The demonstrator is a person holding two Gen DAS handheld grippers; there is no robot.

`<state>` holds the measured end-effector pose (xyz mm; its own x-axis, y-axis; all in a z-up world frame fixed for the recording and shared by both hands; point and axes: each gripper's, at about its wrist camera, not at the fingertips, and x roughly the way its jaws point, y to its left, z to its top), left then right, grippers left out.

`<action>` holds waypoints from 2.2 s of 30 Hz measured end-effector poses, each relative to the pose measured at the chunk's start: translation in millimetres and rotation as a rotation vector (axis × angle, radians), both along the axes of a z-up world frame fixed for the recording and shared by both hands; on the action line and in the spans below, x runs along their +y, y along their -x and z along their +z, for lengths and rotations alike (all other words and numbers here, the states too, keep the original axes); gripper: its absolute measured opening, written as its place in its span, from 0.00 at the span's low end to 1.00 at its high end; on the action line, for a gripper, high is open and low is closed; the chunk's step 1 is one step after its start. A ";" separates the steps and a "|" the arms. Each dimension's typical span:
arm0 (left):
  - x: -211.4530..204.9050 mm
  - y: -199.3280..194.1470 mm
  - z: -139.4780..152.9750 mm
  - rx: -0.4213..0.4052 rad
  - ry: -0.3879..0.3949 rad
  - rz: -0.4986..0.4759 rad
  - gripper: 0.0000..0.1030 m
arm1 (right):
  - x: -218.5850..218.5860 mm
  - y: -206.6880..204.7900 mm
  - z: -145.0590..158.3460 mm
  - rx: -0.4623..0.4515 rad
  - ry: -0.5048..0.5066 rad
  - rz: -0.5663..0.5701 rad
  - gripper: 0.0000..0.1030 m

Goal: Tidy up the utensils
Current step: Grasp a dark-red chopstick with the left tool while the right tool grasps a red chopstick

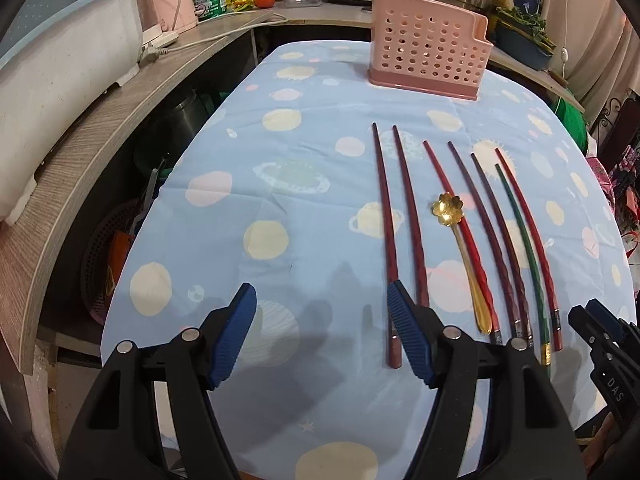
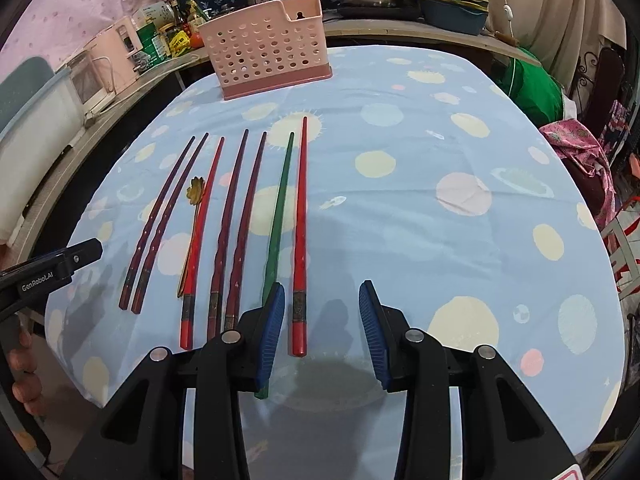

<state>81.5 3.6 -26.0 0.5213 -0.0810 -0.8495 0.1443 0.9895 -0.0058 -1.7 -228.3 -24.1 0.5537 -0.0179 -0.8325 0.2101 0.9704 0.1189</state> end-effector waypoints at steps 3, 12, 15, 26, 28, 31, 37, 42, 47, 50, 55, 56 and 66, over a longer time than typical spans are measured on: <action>1.5 1.0 -3.0 0.005 0.002 0.003 0.63 | 2.9 0.9 -2.8 0.005 0.002 0.006 0.35; -4.0 4.6 -8.7 0.016 0.005 -0.021 0.63 | 3.2 1.6 -6.7 0.011 -0.006 0.003 0.25; -7.8 6.1 -10.7 0.019 0.001 -0.033 0.63 | 3.6 0.8 -9.0 0.017 -0.008 0.006 0.22; -13.4 7.0 -19.9 0.047 0.006 -0.054 0.63 | 7.5 -1.9 -15.9 0.026 0.003 0.022 0.17; -14.1 6.7 -22.0 0.053 0.003 -0.054 0.63 | 6.9 -2.8 -16.1 0.026 0.006 0.021 0.15; -14.7 5.9 -25.3 0.063 0.002 -0.056 0.62 | 6.3 -2.3 -16.3 0.026 0.005 0.015 0.11; -18.7 5.8 -28.7 0.071 0.001 -0.075 0.62 | 5.7 -2.6 -16.3 0.027 0.009 0.014 0.09; -20.1 6.2 -33.9 0.086 -0.001 -0.080 0.58 | 5.1 -2.7 -16.6 0.026 0.011 0.014 0.09; -18.8 6.1 -35.1 0.091 0.000 -0.076 0.55 | 5.4 -2.7 -16.7 0.027 0.014 0.015 0.09; -18.0 6.6 -34.3 0.089 0.006 -0.080 0.45 | 5.5 -2.5 -16.8 0.027 0.014 0.015 0.09; -17.2 7.2 -32.5 0.090 0.019 -0.087 0.29 | 5.2 -2.5 -16.6 0.028 0.014 0.016 0.09; -16.9 7.2 -32.3 0.092 0.023 -0.088 0.25 | 5.6 -2.4 -16.6 0.027 0.014 0.015 0.09; -16.4 6.4 -30.5 0.107 0.043 -0.092 0.08 | 6.3 -1.5 -16.9 0.027 0.011 0.014 0.07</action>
<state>75.1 -12.7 -56.5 0.4170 -0.1623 -0.8943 0.2310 0.9706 -0.0684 -0.2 -222.0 -41.0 0.5314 -0.0199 -0.8469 0.1994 0.9746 0.1023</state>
